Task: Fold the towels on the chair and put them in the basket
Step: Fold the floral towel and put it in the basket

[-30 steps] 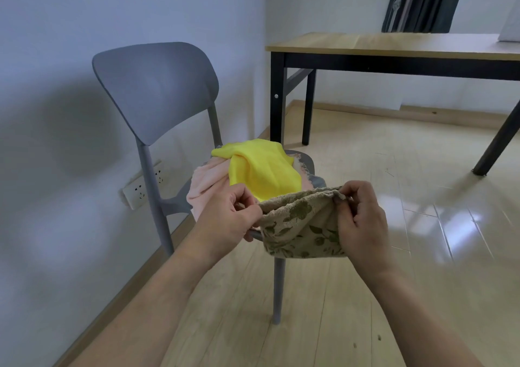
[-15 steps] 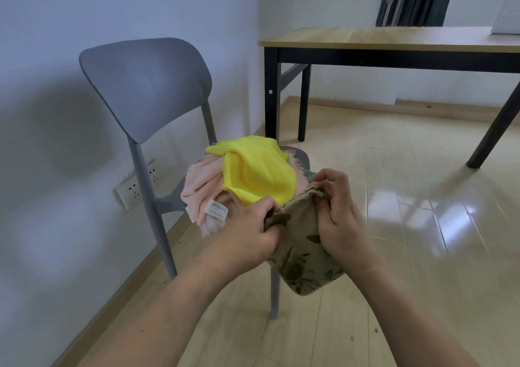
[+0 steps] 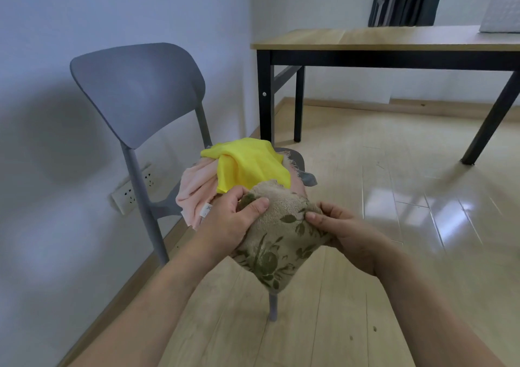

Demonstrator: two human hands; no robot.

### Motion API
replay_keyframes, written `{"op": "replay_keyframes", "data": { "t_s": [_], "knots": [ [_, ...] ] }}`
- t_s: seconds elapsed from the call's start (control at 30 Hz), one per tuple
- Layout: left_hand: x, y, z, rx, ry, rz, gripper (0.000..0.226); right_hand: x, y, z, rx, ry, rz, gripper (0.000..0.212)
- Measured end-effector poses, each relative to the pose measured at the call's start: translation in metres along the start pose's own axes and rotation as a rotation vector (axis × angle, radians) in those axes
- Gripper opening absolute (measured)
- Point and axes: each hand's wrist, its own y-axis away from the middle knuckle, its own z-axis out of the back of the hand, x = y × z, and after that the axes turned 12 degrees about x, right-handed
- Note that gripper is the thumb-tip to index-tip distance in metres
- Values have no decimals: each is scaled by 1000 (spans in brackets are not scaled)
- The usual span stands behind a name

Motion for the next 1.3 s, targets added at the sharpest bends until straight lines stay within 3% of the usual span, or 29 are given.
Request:
{"op": "replay_keyframes", "data": {
  "t_s": [0.07, 0.13, 0.3, 0.43, 0.5, 0.63, 0.73, 0.8, 0.97, 1.03, 1.17, 1.3],
  "knots": [
    [1, 1, 4, 98, 158, 111, 27, 6, -1, -3, 24, -108, 67, 9],
    [-2, 5, 5, 162, 341, 187, 23, 11, -2, -7, 40, -165, 99, 18],
    [-6, 3, 2, 26, 595, 33, 31, 11, -10, -22, -22, -511, 79, 38],
    [-2, -1, -2, -92, 551, -49, 27, 0, -14, -27, 159, -627, -114, 57],
    [1, -2, -3, -129, 516, -49, 25, -1, -15, -25, 166, -634, -144, 50],
    [6, -4, 2, -114, 392, -22, 29, 4, -16, -24, 88, -622, -86, 37],
    [10, -5, 5, -110, 320, 38, 33, 4, -17, -23, -132, -545, -22, 18],
    [11, -6, 5, -109, 313, 49, 34, 5, -17, -21, -171, -565, -11, 18],
    [16, -8, 8, -19, 404, 40, 39, 9, -11, -21, -47, -575, -133, 18],
    [15, -5, 12, 43, 448, 80, 31, 7, -13, -20, -89, -606, -69, 11],
    [12, -4, 15, 125, 627, 107, 28, 10, -17, -16, -175, -708, 140, 21],
    [10, -3, 16, 146, 695, 104, 31, 11, -15, -15, -124, -564, 161, 24]
  ]
}}
